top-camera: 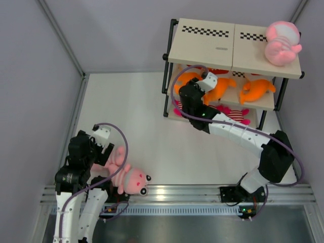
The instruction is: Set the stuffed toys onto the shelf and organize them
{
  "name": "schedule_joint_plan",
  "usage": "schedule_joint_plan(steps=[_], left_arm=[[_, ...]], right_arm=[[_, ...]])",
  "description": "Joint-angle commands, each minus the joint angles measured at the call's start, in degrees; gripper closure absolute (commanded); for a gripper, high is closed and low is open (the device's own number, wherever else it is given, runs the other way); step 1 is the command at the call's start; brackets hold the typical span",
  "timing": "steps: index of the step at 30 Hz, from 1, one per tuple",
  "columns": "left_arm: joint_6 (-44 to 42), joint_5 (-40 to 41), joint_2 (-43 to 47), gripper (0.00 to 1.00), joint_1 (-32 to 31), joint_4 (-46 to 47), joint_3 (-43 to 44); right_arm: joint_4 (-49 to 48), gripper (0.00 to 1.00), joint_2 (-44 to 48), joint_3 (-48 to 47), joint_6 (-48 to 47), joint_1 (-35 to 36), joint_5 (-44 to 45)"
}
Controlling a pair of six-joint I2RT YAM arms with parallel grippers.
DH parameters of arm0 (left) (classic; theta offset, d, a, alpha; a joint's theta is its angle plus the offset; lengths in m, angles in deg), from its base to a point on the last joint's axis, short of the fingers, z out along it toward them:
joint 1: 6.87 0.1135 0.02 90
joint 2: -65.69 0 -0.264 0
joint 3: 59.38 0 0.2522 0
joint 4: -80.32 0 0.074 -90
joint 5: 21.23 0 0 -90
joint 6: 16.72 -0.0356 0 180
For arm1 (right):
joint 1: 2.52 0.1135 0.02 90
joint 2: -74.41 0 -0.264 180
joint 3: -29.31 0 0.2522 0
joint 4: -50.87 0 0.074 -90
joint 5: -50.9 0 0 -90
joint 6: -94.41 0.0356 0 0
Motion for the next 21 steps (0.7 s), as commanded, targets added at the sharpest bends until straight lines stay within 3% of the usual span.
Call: schedule_joint_plan(steps=[1, 2, 8, 12, 16, 17, 19, 21], left_arm=[[-0.4, 0.7, 0.6, 0.01, 0.4, 0.4, 0.2], [-0.4, 0.6, 0.6, 0.01, 0.4, 0.4, 0.1], [-0.6, 0.2, 0.6, 0.01, 0.4, 0.4, -0.3], [-1.1, -1.9, 0.4, 0.01, 0.4, -0.7, -0.6], [-7.8, -12.1, -1.7, 0.01, 0.4, -5.7, -0.3], [-11.7, -17.0, -2.6, 0.01, 0.4, -7.0, 0.0], [-14.8, -19.9, -6.8, 0.01, 0.3, -9.4, 0.9], [-16.6, -22.1, -10.5, 0.02, 0.3, -10.1, 1.3]], right_arm=[[-2.3, 0.75, -1.0, -4.3, -2.1, -1.1, -2.9], [-1.9, 0.65, -0.5, -4.9, -3.6, -1.0, -4.6], [-2.9, 0.37, 5.4, -3.3, -16.5, 3.1, -4.8], [-0.1, 0.28, 9.2, -4.0, -23.9, 6.9, -5.0], [3.9, 0.27, 12.8, -3.8, -29.6, 10.8, -9.7], [5.0, 0.26, 14.4, -3.1, -29.9, 12.1, -13.6], [5.8, 0.26, 16.6, -1.2, -31.4, 13.3, -20.1], [6.1, 0.26, 17.8, 0.6, -31.9, 13.7, -32.0]])
